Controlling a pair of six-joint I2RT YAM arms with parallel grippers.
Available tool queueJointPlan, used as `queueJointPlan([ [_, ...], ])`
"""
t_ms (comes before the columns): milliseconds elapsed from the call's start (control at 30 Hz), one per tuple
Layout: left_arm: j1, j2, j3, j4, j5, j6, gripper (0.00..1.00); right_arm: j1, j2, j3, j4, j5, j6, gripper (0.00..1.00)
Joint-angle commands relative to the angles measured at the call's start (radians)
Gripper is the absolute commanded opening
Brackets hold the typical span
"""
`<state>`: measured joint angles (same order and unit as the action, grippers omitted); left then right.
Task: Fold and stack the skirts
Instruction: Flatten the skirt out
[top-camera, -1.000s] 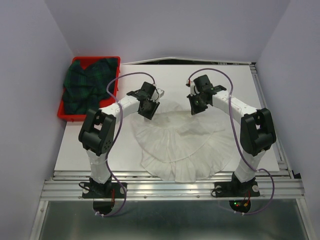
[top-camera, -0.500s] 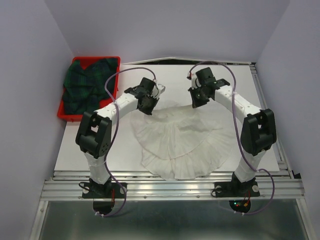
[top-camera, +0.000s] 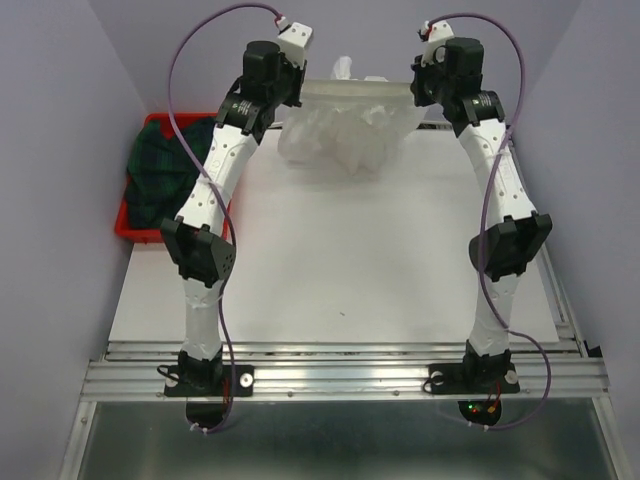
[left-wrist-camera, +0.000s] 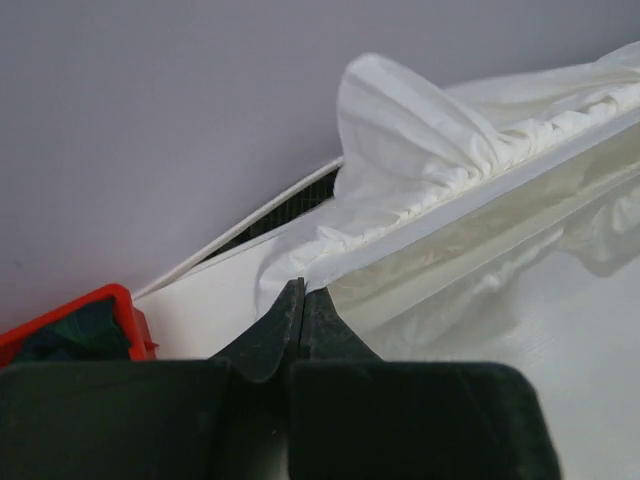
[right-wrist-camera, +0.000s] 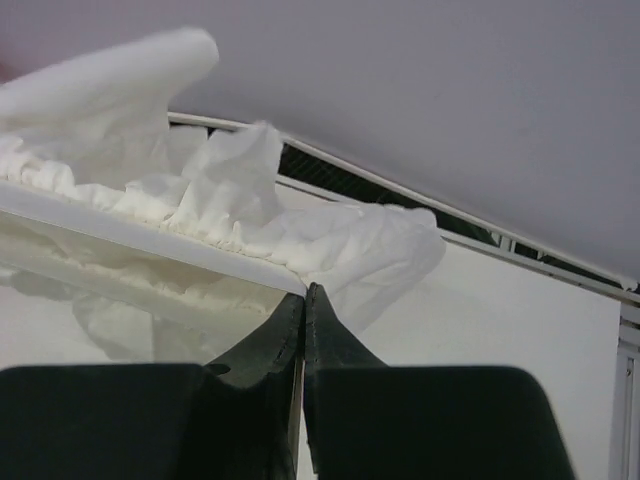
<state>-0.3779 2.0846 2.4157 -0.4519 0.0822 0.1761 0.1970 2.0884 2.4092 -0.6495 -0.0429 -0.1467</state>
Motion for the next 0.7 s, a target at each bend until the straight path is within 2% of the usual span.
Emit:
queueJointPlan([
  [0, 0.043, -0.003, 0.018, 0.027, -0.073, 0.049, 0.00, -0.025, -0.048, 0.022, 0.149, 0.078, -0.066, 0.01],
  [33, 0.043, -0.032, -0.045, 0.053, -0.071, 0.057, 0.00, -0.025, -0.074, -0.026, 0.171, 0.058, -0.068, 0.01],
  [67, 0.043, -0.097, -0.126, 0.106, -0.062, 0.063, 0.00, -0.025, -0.103, -0.162, 0.189, 0.007, -0.071, 0.01],
  [100, 0.043, -0.133, -0.299, 0.133, -0.050, 0.080, 0.00, -0.025, -0.134, -0.242, 0.211, -0.011, -0.077, 0.01],
  [133, 0.043, -0.161, -0.385, 0.175, -0.033, 0.089, 0.00, -0.025, -0.184, -0.321, 0.237, -0.031, -0.099, 0.01],
  [167, 0.043, -0.211, -0.559, 0.194, -0.019, 0.094, 0.00, -0.025, -0.204, -0.463, 0.240, -0.082, -0.112, 0.01],
  [233, 0.042, -0.245, -0.715, 0.238, 0.020, 0.111, 0.00, -0.025, -0.246, -0.603, 0.252, -0.115, -0.142, 0.01],
  [267, 0.042, -0.267, -0.856, 0.251, 0.037, 0.111, 0.00, -0.025, -0.257, -0.672, 0.258, -0.153, -0.151, 0.01],
  [300, 0.040, -0.273, -0.918, 0.258, 0.057, 0.117, 0.00, -0.025, -0.267, -0.803, 0.277, -0.161, -0.163, 0.01],
  [467, -0.001, -0.304, -1.226, 0.311, 0.100, 0.154, 0.00, 0.004, -0.336, -1.117, 0.303, -0.190, -0.211, 0.01],
  [667, -0.039, -0.348, -1.346, 0.280, 0.129, 0.203, 0.00, 0.016, -0.425, -1.318, 0.222, -0.198, -0.336, 0.01],
])
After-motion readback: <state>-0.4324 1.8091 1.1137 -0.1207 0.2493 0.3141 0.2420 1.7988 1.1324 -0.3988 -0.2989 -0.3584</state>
